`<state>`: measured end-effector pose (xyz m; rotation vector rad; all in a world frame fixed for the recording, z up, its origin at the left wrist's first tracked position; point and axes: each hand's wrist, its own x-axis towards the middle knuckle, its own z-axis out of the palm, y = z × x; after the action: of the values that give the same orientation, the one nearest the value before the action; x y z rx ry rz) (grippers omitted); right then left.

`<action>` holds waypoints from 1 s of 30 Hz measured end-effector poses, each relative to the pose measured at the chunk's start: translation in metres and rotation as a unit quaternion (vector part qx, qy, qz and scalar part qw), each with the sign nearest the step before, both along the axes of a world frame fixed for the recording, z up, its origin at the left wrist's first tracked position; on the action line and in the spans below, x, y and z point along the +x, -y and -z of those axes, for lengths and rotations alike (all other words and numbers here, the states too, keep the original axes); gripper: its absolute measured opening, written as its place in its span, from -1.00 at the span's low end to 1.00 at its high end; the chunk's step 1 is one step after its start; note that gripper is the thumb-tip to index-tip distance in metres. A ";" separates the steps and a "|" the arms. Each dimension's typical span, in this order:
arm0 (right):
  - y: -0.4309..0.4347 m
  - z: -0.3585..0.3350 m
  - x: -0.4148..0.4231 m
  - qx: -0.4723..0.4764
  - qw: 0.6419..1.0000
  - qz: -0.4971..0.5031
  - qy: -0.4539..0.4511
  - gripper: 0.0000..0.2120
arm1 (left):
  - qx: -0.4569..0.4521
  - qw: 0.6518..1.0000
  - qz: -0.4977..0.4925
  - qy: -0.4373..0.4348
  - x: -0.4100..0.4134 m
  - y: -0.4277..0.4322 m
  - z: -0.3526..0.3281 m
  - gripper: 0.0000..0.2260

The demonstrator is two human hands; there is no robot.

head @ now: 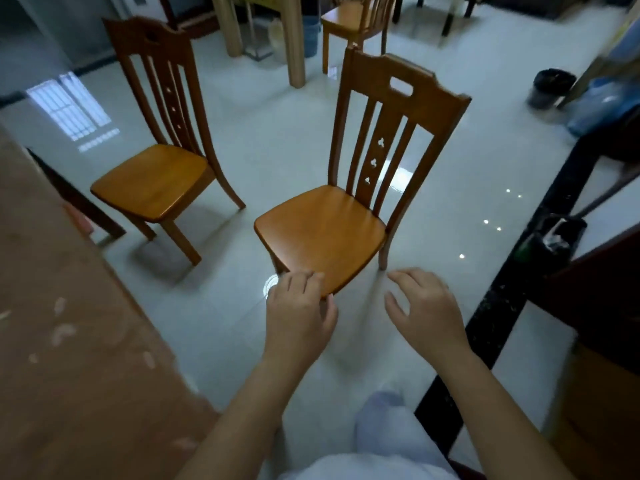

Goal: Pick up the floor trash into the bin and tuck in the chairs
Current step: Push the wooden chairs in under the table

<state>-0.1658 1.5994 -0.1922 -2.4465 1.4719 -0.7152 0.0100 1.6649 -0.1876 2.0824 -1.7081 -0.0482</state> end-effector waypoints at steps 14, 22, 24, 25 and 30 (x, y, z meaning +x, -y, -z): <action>0.244 -0.030 -0.097 -0.035 0.999 0.040 0.002 -0.68 | -0.004 1.000 0.024 -0.007 -0.090 0.247 -0.011 -0.71; 0.404 -0.045 -0.079 -0.061 0.997 0.036 -0.008 -0.65 | -0.023 0.999 -0.006 -0.026 -0.071 0.412 -0.019 -0.67; 0.439 -0.052 -0.073 -0.065 0.997 0.027 -0.013 -0.65 | -0.030 0.999 -0.013 -0.031 -0.069 0.448 -0.024 -0.65; 0.455 -0.053 -0.071 -0.066 0.998 0.023 -0.012 -0.66 | -0.032 0.999 -0.013 -0.030 -0.069 0.465 -0.026 -0.65; 0.524 -0.050 -0.065 -0.064 0.998 0.008 0.003 -0.66 | -0.016 0.999 -0.034 -0.038 -0.068 0.529 -0.029 -0.62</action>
<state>-0.2312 1.0752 -0.1421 -2.5253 1.4875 -0.8433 -0.0580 1.1363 -0.1590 2.0858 -1.5832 -0.0787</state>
